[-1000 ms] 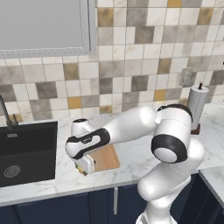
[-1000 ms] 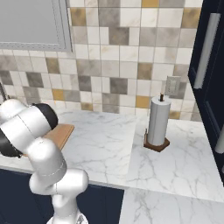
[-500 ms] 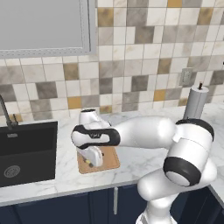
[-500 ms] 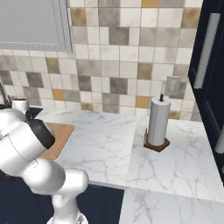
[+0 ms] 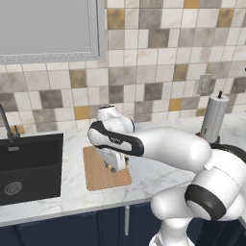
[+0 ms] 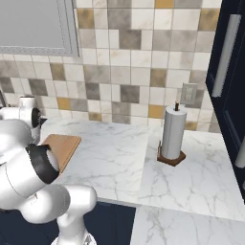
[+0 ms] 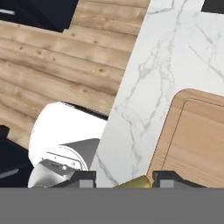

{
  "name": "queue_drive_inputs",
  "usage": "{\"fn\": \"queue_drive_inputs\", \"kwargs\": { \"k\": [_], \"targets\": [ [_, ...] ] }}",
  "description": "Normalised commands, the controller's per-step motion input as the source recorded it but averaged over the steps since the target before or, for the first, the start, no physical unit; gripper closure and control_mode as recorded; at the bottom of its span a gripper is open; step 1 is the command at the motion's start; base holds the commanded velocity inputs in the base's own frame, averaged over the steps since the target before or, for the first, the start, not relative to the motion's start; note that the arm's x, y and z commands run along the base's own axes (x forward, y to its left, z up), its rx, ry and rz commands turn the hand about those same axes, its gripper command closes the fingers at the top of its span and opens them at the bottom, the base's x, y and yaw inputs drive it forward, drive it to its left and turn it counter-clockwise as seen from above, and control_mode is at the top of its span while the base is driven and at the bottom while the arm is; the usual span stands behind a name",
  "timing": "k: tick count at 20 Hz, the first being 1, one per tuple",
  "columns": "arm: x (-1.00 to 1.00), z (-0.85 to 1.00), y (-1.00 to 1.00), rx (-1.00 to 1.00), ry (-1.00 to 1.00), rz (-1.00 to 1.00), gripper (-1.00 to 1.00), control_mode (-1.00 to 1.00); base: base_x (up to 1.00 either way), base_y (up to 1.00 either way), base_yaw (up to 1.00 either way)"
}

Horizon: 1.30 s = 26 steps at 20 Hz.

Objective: Pick up the sponge from the counter and clean the cutting board by briefly scrubbing or pressing down on the cutting board. Once finished, release the sponge.

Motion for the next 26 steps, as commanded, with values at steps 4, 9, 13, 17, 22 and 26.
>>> {"fn": "queue_drive_inputs", "kwargs": {
  "k": [4,9,13,17,22,26],
  "targets": [
    [0.12,0.01,-0.72,0.0,0.07,-0.01,1.0,-1.0,0.0,0.0,0.0],
    [0.12,-0.03,-0.71,0.0,0.01,0.0,1.0,-1.0,0.0,0.0,0.0],
    [0.06,-0.12,-0.67,-0.01,0.0,0.0,1.0,-1.0,0.0,0.0,0.0],
    [0.12,-0.22,-0.61,-0.01,0.0,0.0,1.0,-1.0,0.0,0.0,0.0],
    [0.23,-0.3,-0.43,0.0,0.01,0.0,1.0,-1.0,0.0,0.0,0.0],
    [0.25,-0.44,-0.27,0.0,0.0,0.0,1.0,-1.0,0.0,0.0,0.0]
  ]
}}
